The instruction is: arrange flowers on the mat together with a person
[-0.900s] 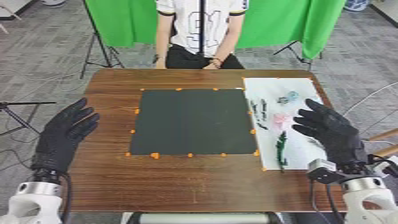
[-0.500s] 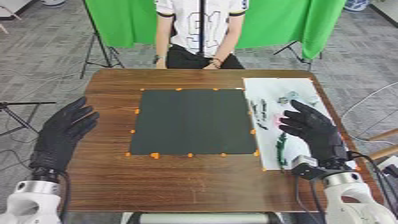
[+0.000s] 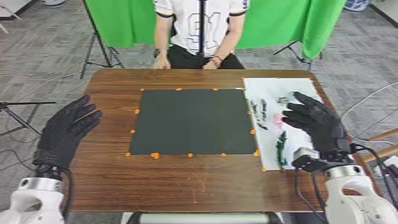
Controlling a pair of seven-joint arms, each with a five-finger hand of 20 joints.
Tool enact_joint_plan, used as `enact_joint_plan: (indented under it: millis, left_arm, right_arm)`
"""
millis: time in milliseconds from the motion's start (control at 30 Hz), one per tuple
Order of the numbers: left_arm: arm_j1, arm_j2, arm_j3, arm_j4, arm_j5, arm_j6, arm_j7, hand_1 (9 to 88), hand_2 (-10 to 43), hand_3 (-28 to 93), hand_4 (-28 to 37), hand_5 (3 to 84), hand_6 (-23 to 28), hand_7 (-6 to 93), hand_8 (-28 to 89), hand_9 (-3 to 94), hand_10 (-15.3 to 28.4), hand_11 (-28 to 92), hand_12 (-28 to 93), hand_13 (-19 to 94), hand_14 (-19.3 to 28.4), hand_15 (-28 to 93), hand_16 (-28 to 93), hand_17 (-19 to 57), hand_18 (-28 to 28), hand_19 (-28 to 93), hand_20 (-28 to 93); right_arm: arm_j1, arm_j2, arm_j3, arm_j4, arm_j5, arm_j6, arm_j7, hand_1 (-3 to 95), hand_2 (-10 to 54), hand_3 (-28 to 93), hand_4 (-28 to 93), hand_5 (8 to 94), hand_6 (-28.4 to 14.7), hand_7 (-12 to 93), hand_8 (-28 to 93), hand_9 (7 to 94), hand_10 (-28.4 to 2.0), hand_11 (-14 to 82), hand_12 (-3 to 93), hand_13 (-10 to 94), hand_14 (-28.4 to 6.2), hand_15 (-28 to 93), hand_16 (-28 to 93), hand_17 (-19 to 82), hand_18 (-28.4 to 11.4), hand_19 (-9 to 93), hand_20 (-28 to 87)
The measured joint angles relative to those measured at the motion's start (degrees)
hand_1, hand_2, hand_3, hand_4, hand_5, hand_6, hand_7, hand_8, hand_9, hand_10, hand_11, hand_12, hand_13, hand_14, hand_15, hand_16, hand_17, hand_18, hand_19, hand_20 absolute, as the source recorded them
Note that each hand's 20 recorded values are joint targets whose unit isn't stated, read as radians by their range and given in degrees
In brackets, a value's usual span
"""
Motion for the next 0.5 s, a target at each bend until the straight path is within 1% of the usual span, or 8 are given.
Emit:
enact_joint_plan:
  millis: [67, 167, 267, 400, 500]
  left_arm:
    - [-0.18, -0.01, -0.23, -0.06, 0.0, -0.01, -0.08, 24.8, -3.1, 72, -21.2, 37.1, 3.0, 19.1, -9, 32.8, 12.7, 23, 17, 30, 15.4, 24, 3, -3.4, 26.3, 47, 3]
    - [0.21, -0.11, -0.67, -0.2, -0.01, 0.02, -0.05, 24.8, -3.1, 72, -21.3, 37.1, 3.2, 19.1, -9, 32.9, 12.7, 23, 17, 30, 15.5, 24, 3, -3.4, 26.3, 47, 3]
    - [0.79, -0.11, -0.49, -0.15, 0.0, -0.09, -0.01, 24.8, -3.0, 72, -21.4, 37.2, 3.2, 19.0, -9, 32.9, 12.8, 23, 17, 30, 15.4, 24, 3, -3.5, 25.8, 47, 3]
    - [0.49, 0.0, -0.37, -0.07, -0.02, -0.06, -0.02, 24.8, -3.0, 72, -21.3, 37.2, 3.2, 19.0, -9, 33.0, 12.9, 23, 17, 30, 15.5, 25, 3, -3.5, 25.7, 47, 3]
    - [0.47, -0.13, -0.49, -0.24, -0.03, -0.05, -0.05, 24.8, -3.0, 72, -21.3, 37.2, 3.2, 19.1, -9, 33.1, 12.8, 23, 17, 30, 15.6, 25, 3, -3.5, 25.7, 47, 4]
  right_arm:
    - [0.25, 0.08, -0.34, 0.14, 0.01, 0.92, -0.49, 18.0, -1.0, 86, -25, 41.6, -3.8, 19, -11, 46.2, -14.3, 18.9, 23.8, 42, -11.9, 35, 22, 16, -21.2, 51, 27]
    - [0.65, 0.07, -0.45, 0.33, 0.01, 1.07, -0.83, 17.9, -1.0, 85, -25, 41.8, -3.8, 19, -11, 46.4, -14.3, 18.8, 23.7, 42, -11.9, 35, 22, 15, -21.2, 51, 27]
    - [0.52, 0.04, 0.26, 0.32, 0.13, 0.95, -1.13, 17.7, -0.9, 85, -25, 41.9, -3.8, 19, -12, 46.5, -14.3, 18.8, 23.6, 42, -12.0, 35, 22, 15, -21.3, 51, 27]
    - [0.36, -0.01, 1.21, 0.31, 0.2, 0.67, -1.58, 17.6, -0.7, 85, -25, 41.8, -3.7, 19, -11, 46.3, -14.3, 18.8, 23.6, 42, -12.0, 35, 21, 15, -21.3, 51, 27]
    - [-0.2, 0.12, 2.33, 0.15, 0.34, 0.52, -1.86, 17.5, -0.6, 85, -25, 41.9, -3.7, 18, -11, 46.4, -14.3, 18.8, 23.7, 42, -12.0, 35, 21, 15, -21.3, 51, 27]
